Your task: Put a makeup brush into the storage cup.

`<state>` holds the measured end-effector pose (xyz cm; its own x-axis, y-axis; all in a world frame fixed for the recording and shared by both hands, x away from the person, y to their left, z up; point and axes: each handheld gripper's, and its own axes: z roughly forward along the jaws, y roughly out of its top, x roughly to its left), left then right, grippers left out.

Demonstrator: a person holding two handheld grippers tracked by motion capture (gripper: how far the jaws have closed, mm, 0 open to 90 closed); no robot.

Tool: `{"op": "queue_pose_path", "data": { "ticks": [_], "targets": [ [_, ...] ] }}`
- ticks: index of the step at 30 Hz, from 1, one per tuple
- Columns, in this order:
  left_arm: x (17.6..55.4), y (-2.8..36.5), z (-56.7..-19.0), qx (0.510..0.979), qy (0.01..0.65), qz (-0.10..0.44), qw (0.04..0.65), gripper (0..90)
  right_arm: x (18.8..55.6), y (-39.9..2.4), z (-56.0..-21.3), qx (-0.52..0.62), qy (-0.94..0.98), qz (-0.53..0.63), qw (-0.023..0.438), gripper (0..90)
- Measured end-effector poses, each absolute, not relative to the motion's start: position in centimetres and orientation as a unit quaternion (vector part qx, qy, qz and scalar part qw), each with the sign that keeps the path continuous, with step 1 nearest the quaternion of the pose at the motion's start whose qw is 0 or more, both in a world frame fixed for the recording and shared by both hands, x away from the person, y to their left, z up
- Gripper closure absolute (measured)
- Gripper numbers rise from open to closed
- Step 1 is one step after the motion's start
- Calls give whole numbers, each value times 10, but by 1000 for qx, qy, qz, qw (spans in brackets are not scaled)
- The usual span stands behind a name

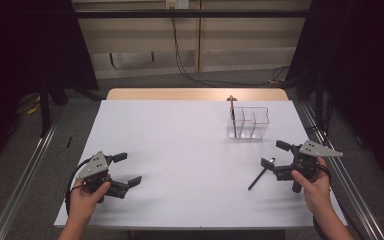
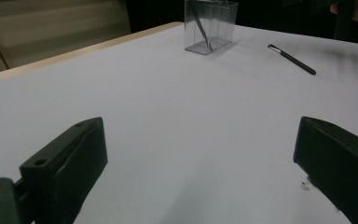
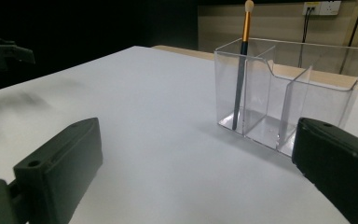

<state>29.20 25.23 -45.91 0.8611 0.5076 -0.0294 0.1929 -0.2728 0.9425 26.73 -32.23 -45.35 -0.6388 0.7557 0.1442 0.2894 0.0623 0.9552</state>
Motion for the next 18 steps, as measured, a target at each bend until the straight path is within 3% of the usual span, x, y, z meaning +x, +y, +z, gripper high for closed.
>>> {"op": "queue_pose_path", "data": {
  "ticks": [18],
  "targets": [
    [293, 253, -460, 781, 226, 137, 566, 27, 248, -337, -458, 378, 710, 556, 210, 14]
  ]
}}
